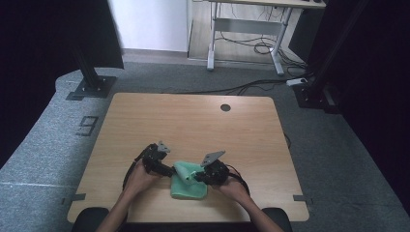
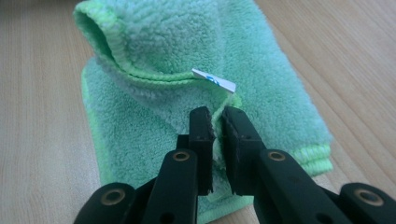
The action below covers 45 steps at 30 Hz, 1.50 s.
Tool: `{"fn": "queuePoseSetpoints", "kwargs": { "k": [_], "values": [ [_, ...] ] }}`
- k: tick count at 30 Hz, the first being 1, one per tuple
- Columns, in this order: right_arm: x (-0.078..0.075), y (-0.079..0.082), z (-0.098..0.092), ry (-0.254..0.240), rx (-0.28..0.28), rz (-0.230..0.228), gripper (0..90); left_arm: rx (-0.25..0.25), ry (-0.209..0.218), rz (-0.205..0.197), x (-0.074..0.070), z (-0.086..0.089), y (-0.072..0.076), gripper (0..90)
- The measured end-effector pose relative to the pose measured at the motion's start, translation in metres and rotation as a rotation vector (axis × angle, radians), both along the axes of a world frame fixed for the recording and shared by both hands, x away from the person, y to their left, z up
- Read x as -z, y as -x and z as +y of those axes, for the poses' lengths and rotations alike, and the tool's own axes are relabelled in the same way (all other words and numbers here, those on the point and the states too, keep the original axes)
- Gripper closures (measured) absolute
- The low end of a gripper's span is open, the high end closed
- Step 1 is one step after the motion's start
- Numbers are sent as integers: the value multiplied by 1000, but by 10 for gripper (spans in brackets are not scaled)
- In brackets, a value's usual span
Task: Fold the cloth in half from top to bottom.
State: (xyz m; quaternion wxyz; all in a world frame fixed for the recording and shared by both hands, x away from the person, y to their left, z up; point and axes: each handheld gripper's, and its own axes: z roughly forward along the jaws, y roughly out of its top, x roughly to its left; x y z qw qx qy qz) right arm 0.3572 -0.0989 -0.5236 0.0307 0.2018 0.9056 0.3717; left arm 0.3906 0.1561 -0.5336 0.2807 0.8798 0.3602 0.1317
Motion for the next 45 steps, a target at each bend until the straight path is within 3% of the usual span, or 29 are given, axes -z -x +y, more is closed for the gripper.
{"fn": "queuePoseSetpoints", "kwargs": {
  "k": [5, 8, 11, 15, 17, 22, 30, 38, 45],
  "values": [
    [-6, 6, -2, -13, -1, -26, 806, 7, -10, 17, -8, 8, 6, 30],
    [-6, 9, -6, -18, 2, -24, 804, -1, 30, 21, -17, 20, 10, 38],
    [-4, 10, -8, -23, 7, -19, 802, -28, 64, -4, -25, 29, 12, 46],
    [-3, 12, -9, -41, 2, -7, 782, -19, 113, -26, -32, 22, 10, 51],
    [-4, 13, -9, -50, -2, 2, 741, 4, 117, -32, -32, 12, 10, 50],
    [-14, 16, -14, -60, 6, 14, 528, 58, 99, -29, -30, -5, 12, 48],
    [-32, 14, -39, -78, 72, -20, 387, 76, 105, -29, -30, -9, 20, 44],
    [-15, 0, -30, -54, 173, -21, 228, 106, 95, -11, -27, -9, 37, 33],
    [8, 13, -20, -6, 176, 9, 148, 89, 86, 14, -15, -1, 54, 32]
  ]
}}
